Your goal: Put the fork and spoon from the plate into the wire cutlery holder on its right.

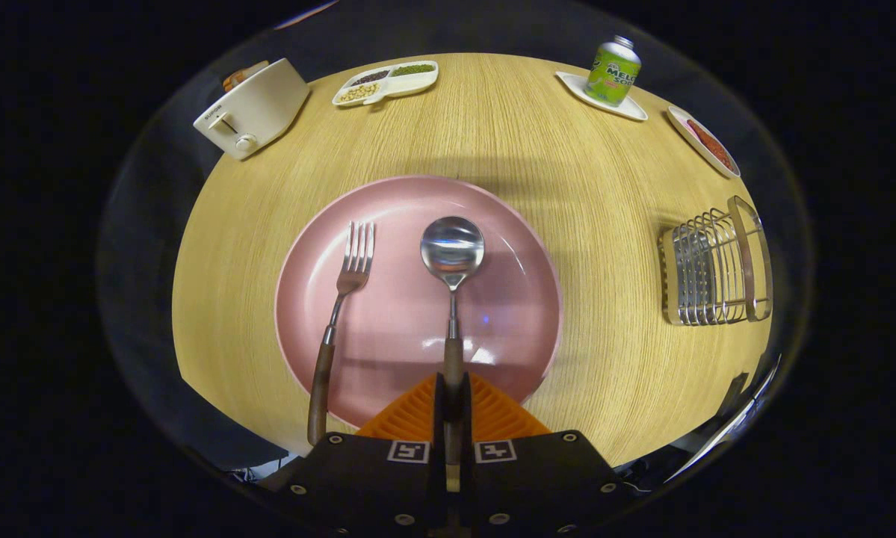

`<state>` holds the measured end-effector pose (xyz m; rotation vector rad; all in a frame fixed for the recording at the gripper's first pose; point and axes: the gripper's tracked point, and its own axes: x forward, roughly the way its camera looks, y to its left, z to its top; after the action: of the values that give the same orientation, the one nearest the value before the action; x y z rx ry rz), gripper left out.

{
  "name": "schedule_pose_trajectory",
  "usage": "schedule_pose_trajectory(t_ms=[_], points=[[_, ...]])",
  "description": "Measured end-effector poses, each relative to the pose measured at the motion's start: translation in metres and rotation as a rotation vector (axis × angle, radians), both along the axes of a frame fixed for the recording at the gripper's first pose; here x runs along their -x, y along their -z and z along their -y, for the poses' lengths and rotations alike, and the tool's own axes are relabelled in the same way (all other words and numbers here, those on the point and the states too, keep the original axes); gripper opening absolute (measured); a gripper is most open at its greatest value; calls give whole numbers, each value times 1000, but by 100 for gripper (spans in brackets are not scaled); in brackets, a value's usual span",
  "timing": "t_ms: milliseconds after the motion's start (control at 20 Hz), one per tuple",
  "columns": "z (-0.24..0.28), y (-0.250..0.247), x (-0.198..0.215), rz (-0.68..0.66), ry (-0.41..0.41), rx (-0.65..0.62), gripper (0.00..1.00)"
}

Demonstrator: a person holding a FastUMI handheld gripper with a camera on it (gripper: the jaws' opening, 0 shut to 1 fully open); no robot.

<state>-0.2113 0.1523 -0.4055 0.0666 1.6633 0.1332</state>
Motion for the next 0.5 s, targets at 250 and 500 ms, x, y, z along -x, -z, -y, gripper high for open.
schedule_pose_trajectory(t_ms=[250, 500], points=[[13, -20, -12, 57, 7, -38, 6], [56, -56, -41, 148, 46, -21, 6]])
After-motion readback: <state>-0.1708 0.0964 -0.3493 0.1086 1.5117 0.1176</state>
